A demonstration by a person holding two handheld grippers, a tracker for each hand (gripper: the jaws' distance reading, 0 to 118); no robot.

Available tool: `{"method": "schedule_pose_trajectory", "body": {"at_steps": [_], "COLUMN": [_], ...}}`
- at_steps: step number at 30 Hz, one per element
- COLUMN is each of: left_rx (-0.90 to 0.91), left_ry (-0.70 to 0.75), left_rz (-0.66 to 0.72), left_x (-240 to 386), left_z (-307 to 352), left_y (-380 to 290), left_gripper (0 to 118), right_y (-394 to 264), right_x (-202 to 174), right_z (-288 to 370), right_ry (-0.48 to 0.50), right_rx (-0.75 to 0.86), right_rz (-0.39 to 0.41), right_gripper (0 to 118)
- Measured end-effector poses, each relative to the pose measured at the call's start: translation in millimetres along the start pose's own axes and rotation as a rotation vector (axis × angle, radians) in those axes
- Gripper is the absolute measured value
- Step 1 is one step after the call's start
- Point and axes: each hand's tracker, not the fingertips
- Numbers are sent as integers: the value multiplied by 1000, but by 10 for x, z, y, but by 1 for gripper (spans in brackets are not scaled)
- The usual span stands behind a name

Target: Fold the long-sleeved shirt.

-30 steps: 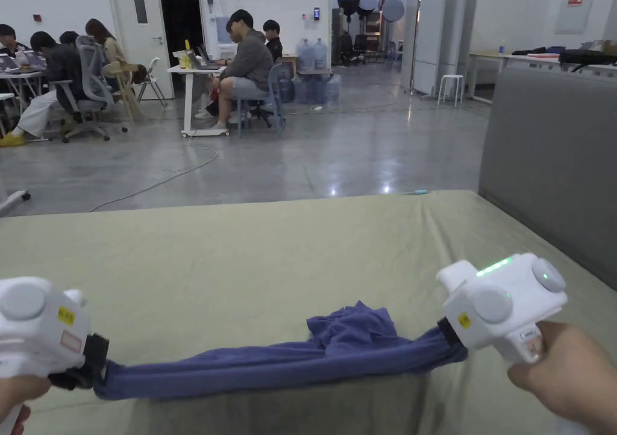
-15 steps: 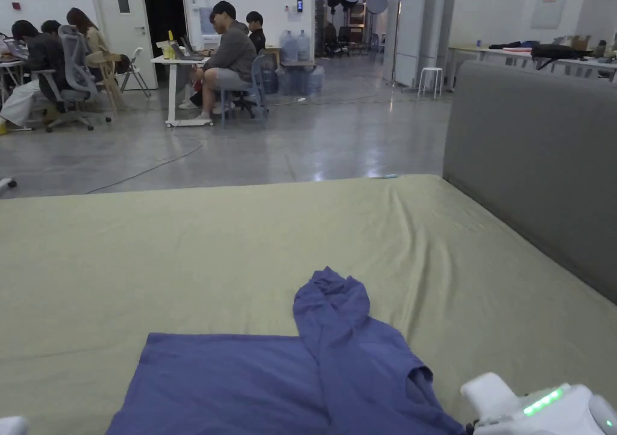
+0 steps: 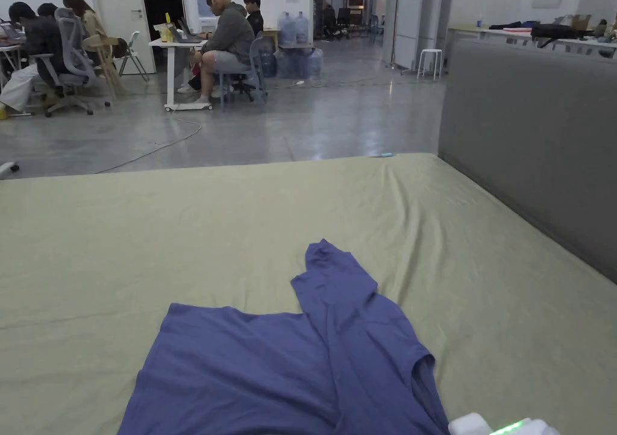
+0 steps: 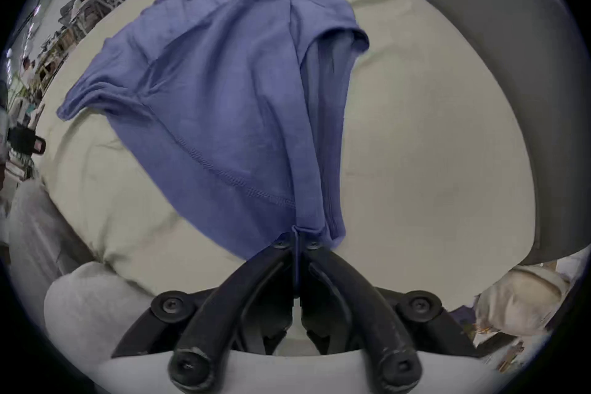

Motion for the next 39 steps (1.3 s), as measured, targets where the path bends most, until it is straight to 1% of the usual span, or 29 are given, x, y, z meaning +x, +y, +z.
{"method": "schedule_pose_trajectory", "body": {"at_steps": [1, 2, 3, 4, 5, 6, 8, 10, 12, 14, 15, 16, 17, 18, 19, 20, 21, 23, 27, 32, 36, 39], "left_rx": [6, 36, 80, 149, 239, 293, 380, 422, 402, 313, 279, 254, 256, 255, 246, 242, 222, 229, 279, 312, 295, 283], "left_ry": [-7, -16, -27, -46, -70, -110, -162, -148, -137, -55, -24, 5, 11, 5, 2, -11, -34, -41, -20, -48, -102, -72], "left_rz": [-3, -2, 21, 38, 63, 72, 34, 38, 20, -12, -26, -29, -24, -13, 11, 29, 37, 53, -7, -27, -24, -56], "left_x": [23, 48, 62, 98, 112, 137, 227, 275, 509, 635, 675, 513, 519, 512, 493, 488, 477, 487, 591, 721, 761, 798], "left_z": [32, 101, 194, 351, 553, 690, 1003, 1113, 1205, 1116, 1060, 907, 844, 788, 718, 710, 686, 708, 813, 762, 585, 411], "left_y": [24, 58, 85, 78, 59, 38, -109, -221, -272, -353, -388, -413, -452, -462, -467, -496, -472, -404, -125, 354, 743, 1208], "left_gripper": [0, 0, 13, 51, 98, 118, 116, 117, 117, 117, 114, 103, 77, 17, 0, 0, 0, 0, 0, 0, 0, 0], "right_y": [46, 113, 150, 195, 235, 256, 279, 238, 175, 90, 65, 36, 18, -23, -24, -10, 2, 29, 128, 177, 193, 202], "right_x": [13, 33, 52, 93, 124, 132, 132, 59, -57, -200, -267, -335, -407, -469, -530, -562, -582, -591, -571, -544, -546, -531], "right_z": [27, 115, 216, 405, 638, 857, 1344, 1626, 1817, 1865, 1846, 1830, 1790, 1758, 1691, 1657, 1634, 1628, 1605, 1546, 1500, 1465], "right_ry": [-5, -19, -17, 13, 15, 19, 91, 144, 175, 200, 211, 219, 214, 164, 179, 191, 211, 213, 183, 199, 203, 202], "right_rx": [1, 0, 14, 74, 130, 170, 264, 310, 336, 326, 319, 311, 301, 294, 292, 268, 257, 262, 258, 254, 231, 218], "right_rz": [0, -12, -29, -60, -79, -95, -96, -82, -87, -80, -76, -76, -78, -59, -70, -44, -38, -42, -25, -52, -47, -33], "right_gripper": [12, 28, 64, 85, 93, 92, 93, 93, 93, 91, 76, 48, 6, 0, 0, 0, 0, 0, 0, 0, 0, 0]}}
